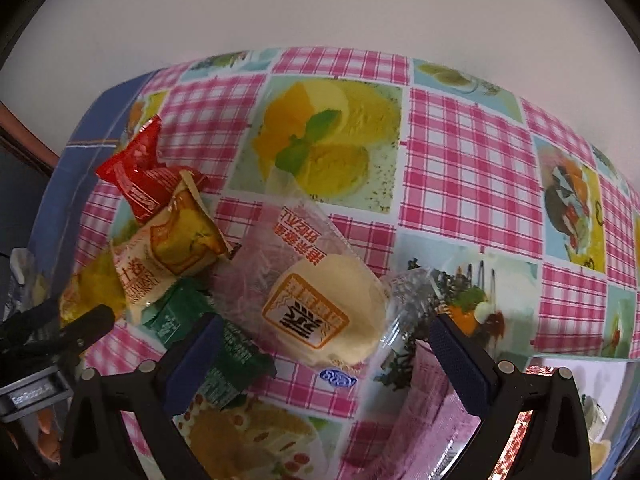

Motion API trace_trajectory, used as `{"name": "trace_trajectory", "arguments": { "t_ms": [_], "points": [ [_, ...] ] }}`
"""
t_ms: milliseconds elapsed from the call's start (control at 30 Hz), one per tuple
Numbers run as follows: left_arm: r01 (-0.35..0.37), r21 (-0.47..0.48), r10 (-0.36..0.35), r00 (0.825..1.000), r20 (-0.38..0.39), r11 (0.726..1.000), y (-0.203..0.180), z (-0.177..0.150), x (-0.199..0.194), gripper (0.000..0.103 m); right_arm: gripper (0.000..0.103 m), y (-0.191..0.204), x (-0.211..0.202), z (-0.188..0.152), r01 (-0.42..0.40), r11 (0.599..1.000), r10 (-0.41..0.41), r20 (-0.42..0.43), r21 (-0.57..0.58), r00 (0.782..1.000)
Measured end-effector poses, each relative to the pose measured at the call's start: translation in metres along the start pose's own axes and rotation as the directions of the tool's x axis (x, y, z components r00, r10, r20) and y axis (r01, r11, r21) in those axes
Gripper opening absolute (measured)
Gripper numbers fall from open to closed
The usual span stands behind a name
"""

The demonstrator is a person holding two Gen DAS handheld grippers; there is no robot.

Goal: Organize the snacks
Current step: 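Move both tools back toward the remaining snack pile, then grasp the white printed bun with the right tool while the left tool grasps the yellow bread bag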

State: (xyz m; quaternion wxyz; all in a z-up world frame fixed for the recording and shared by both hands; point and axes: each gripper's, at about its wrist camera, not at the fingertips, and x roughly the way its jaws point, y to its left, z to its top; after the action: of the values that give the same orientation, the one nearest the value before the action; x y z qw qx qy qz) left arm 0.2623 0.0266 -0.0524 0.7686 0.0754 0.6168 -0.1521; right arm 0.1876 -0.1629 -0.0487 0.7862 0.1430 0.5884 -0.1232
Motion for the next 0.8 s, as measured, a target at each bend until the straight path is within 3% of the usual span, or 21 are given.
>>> {"name": "trace_trajectory", "arguments": {
  "t_ms": [133,267,433,467,500,567,800],
  "points": [
    [-0.005,-0.006,0.005,1.0,0.008,1.0,-0.001,0.005,0.002,0.098,0.101,0.001,0.006,0.0,-0.009,1.0,0.009,0.005,0.015,1.0],
    [-0.009,-0.01,0.009,1.0,0.016,1.0,-0.004,0.011,0.005,0.098,0.086,-0.005,0.006,-0.001,-0.006,1.0,0.006,0.0,0.028,1.0],
    [-0.033,0.0,0.033,0.999,0.02,0.999,-0.008,0.014,0.005,0.096,0.075,-0.013,0.005,-0.001,-0.02,0.999,0.02,0.005,0.034,1.0],
    [-0.038,-0.004,0.038,0.999,0.022,0.999,-0.009,0.014,0.004,0.092,0.069,-0.015,0.005,-0.002,-0.022,0.999,0.022,0.004,0.036,1.0],
    [-0.048,-0.007,0.048,0.999,0.022,0.999,-0.009,0.013,0.003,0.08,0.067,-0.018,0.004,-0.003,-0.026,0.999,0.026,0.003,0.038,1.0],
    [-0.056,-0.015,0.056,0.998,0.012,0.998,-0.009,0.011,0.003,0.072,0.064,-0.021,0.001,-0.004,-0.035,0.999,0.035,0.001,0.039,0.999],
    [-0.062,-0.018,0.062,0.998,0.008,0.998,0.003,0.002,-0.006,0.056,0.055,-0.026,-0.006,-0.01,-0.024,0.999,0.024,0.003,0.026,1.0]
  ]
}}
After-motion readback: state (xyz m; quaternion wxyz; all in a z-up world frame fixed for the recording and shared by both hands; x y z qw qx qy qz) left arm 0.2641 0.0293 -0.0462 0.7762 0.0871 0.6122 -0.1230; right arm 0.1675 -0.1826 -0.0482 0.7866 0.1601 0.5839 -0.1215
